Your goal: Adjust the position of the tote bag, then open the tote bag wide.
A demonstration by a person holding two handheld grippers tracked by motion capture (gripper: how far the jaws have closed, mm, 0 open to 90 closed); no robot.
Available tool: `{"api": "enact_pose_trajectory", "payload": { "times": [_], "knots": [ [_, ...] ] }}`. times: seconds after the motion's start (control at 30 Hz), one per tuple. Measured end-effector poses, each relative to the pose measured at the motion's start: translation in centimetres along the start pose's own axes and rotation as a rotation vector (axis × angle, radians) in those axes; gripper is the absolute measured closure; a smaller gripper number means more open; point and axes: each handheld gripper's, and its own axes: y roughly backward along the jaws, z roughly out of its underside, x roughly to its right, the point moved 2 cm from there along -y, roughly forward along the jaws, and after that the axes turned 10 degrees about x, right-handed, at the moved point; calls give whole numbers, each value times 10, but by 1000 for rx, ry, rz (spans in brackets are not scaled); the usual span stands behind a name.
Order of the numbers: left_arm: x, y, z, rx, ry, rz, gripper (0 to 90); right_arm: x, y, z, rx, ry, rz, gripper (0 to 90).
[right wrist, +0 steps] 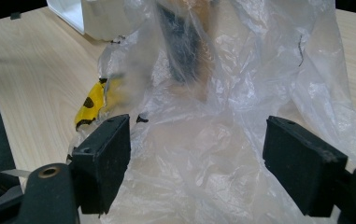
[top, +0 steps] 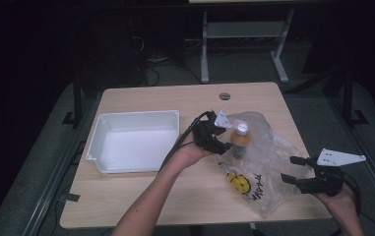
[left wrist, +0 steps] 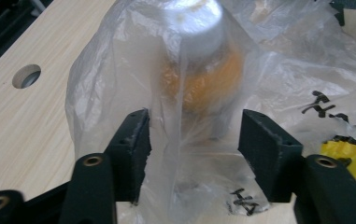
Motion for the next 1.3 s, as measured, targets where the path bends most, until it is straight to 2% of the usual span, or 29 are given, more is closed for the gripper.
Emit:
{"api": "enact_pose_trajectory", "payload": {
  "times": [0.2,0.47,0.87,1.03,1.17,1.3],
  "knots": [
    [-3,-5,-1,-10,-10,-34,615,1,0,-1,7,-1,2,230],
    [-8,-7,2,-37,-1,-12,897,5,0,-2,13,-7,10,231],
    [-8,1,4,-39,-11,-32,900,3,1,-3,18,-1,17,233],
    [-5,2,3,-31,5,-13,900,4,0,-4,25,-2,10,232],
    [-5,2,0,-36,-3,-7,900,3,-2,-6,36,9,0,232],
    [-4,2,1,-29,7,-3,900,4,-3,-4,22,1,-7,232]
  ]
}}
